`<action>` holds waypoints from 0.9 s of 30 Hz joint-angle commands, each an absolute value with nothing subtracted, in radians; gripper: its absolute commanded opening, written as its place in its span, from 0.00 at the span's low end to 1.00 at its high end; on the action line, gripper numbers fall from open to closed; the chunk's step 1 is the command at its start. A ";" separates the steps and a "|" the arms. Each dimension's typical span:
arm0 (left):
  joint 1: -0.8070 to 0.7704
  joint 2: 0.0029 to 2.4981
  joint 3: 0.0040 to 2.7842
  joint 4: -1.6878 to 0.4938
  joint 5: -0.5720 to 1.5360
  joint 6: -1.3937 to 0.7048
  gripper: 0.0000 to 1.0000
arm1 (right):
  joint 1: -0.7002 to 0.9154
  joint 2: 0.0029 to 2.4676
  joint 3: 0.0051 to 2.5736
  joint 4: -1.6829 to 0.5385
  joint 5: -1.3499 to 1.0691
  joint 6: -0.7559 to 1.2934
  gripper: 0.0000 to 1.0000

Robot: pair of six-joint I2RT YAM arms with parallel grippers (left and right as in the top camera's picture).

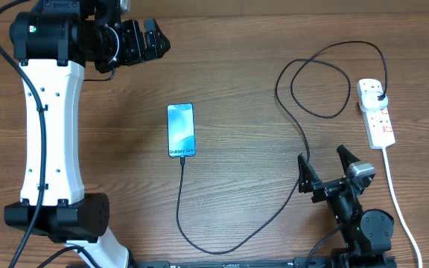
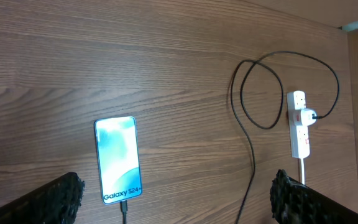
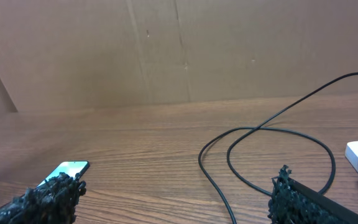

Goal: Plug charger to phone and switch on socket

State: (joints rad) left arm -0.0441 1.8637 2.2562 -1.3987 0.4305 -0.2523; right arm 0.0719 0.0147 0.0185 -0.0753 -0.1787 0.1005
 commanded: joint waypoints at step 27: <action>-0.041 1.863 2.265 -1.411 0.422 -0.239 0.99 | 0.072 0.003 0.008 -0.068 -0.174 0.096 1.00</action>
State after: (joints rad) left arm -0.0441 1.8637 2.2562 -1.4101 0.4305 -0.2523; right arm 0.0719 0.0147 0.0185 -0.0746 -0.1783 0.1001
